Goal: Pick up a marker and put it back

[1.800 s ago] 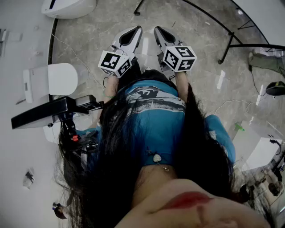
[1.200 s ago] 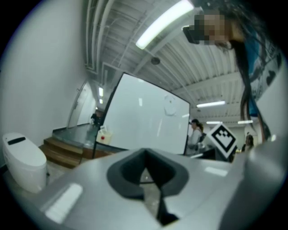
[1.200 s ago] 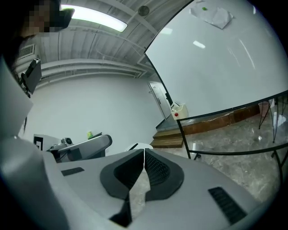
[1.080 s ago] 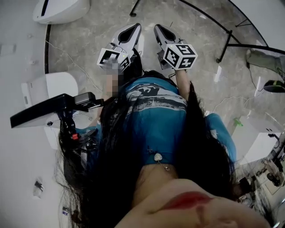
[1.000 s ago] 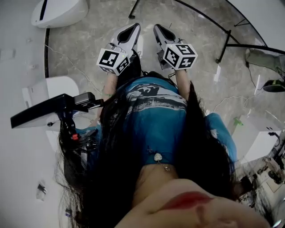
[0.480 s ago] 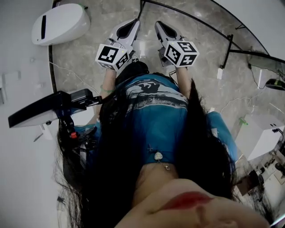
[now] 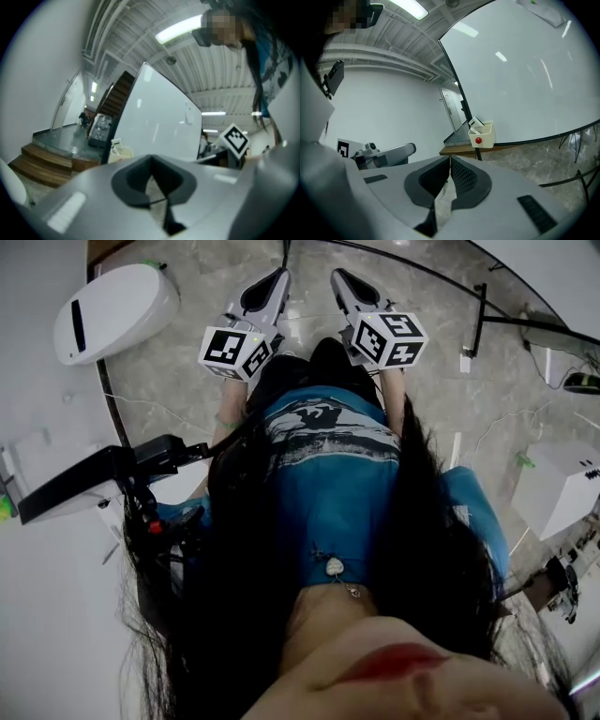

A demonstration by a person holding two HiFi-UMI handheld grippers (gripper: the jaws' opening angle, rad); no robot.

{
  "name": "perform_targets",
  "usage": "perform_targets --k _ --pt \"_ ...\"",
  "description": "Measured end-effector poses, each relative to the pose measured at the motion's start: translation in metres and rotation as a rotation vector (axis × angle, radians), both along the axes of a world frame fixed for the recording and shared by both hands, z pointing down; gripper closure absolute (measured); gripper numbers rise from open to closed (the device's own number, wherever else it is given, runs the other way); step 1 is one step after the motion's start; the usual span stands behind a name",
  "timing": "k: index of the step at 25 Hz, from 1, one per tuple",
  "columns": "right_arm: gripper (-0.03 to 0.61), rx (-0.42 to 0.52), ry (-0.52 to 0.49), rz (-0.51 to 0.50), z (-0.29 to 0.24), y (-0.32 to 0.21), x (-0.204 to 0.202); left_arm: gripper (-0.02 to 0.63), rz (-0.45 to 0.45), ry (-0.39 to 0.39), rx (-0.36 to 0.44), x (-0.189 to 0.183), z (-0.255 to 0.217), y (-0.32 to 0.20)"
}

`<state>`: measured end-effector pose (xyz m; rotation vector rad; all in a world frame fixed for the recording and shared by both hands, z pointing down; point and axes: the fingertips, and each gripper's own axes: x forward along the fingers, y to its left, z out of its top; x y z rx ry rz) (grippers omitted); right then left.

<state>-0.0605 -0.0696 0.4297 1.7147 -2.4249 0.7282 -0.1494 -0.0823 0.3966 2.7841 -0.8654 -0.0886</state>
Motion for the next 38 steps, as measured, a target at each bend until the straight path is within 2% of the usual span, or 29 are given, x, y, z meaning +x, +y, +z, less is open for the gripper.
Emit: perform_targets --k 4,9,15,21,25,28,31,34,38 --pt "0.561 0.016 0.023 0.001 -0.010 -0.002 0.011 0.611 0.016 0.010 -0.013 0.011 0.001 0.006" --pt "0.561 0.082 0.042 -0.009 -0.031 -0.031 0.022 0.611 -0.002 0.003 -0.005 0.012 -0.003 0.002" --pt "0.561 0.144 0.133 -0.063 -0.047 -0.111 0.030 0.611 -0.078 -0.011 0.003 0.014 -0.006 -0.056" --pt "0.560 0.080 0.172 -0.132 -0.032 -0.190 0.044 0.611 -0.135 -0.015 0.010 0.035 -0.011 -0.128" --pt "0.560 0.031 0.243 -0.205 -0.019 -0.220 0.043 0.611 -0.166 -0.010 0.009 0.043 -0.014 -0.160" --pt "0.560 -0.005 0.316 -0.270 0.002 -0.259 0.050 0.611 -0.179 -0.026 -0.013 0.059 0.000 -0.201" --pt "0.558 -0.038 0.340 -0.315 0.019 -0.304 0.055 0.611 -0.192 -0.039 -0.036 0.074 0.013 -0.245" --pt "0.544 -0.063 0.348 -0.369 0.023 -0.313 0.044 0.611 -0.212 -0.046 -0.040 0.073 0.013 -0.256" --pt "0.499 -0.092 0.435 -0.466 0.032 -0.306 0.025 0.611 -0.248 -0.041 -0.036 0.063 0.010 -0.259"
